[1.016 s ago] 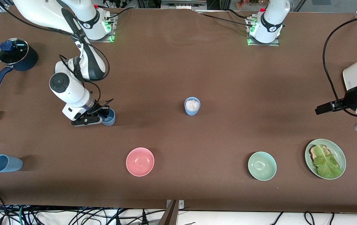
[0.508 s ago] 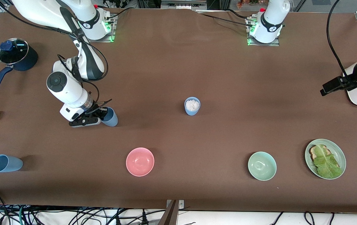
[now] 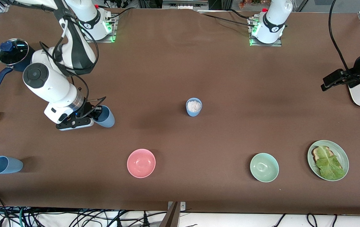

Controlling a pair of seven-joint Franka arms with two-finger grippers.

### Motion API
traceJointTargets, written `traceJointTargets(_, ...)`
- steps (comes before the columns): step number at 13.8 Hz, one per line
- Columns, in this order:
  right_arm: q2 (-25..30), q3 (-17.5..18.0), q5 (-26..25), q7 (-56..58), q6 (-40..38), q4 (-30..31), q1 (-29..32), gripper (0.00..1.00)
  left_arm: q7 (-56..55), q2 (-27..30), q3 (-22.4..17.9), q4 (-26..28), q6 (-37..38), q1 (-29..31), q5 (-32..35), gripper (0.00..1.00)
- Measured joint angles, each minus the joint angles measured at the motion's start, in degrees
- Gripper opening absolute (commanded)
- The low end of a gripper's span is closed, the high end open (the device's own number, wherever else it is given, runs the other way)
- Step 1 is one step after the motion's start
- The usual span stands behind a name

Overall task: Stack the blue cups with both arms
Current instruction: 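Lift and carry the blue cup with the right gripper over the tissue cup, then lower the held cup onto the tissue cup and open the right gripper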

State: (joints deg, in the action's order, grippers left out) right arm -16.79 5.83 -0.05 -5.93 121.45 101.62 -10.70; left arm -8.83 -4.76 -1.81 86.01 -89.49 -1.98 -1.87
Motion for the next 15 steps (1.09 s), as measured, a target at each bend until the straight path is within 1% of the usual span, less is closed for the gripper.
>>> traceJointTargets(2,-0.1,0.2,0.0,-4.5,-4.8,-4.5,-4.0,0.00,0.0,0.0,-1.4,0.2,0.0,-0.8,-0.8,1.00)
traceJointTargets(4,-0.3,-0.3,0.0,-10.5,-6.6,-6.9,-8.9,0.00,0.0,0.0,-3.7,0.3,-0.1,-2.0,-1.2,1.00)
traceJointTargets(6,-1.7,-1.9,0.0,-17.0,-7.3,-9.1,-14.7,0.00,0.0,0.0,-4.4,0.4,0.0,-2.2,-1.2,1.00)
traceJointTargets(8,-4.2,-4.3,0.0,-24.2,-7.6,-11.7,-20.8,0.00,0.1,0.1,-4.5,0.5,0.2,-2.2,-1.2,1.00)
traceJointTargets(10,-7.0,-5.6,0.0,-31.3,-7.7,-13.9,-25.7,0.00,2.9,0.1,-4.4,0.5,0.3,-2.2,-0.7,1.00)
traceJointTargets(13,-11.3,-6.1,0.0,-41.2,-7.7,-18.5,-30.1,0.00,8.1,0.1,-4.4,0.5,0.4,-2.5,-0.5,1.00)
traceJointTargets(15,-14.8,-6.2,0.0,-47.3,-7.7,-23.0,-32.8,0.00,9.6,0.1,-4.4,0.5,0.4,-2.6,-0.2,1.00)
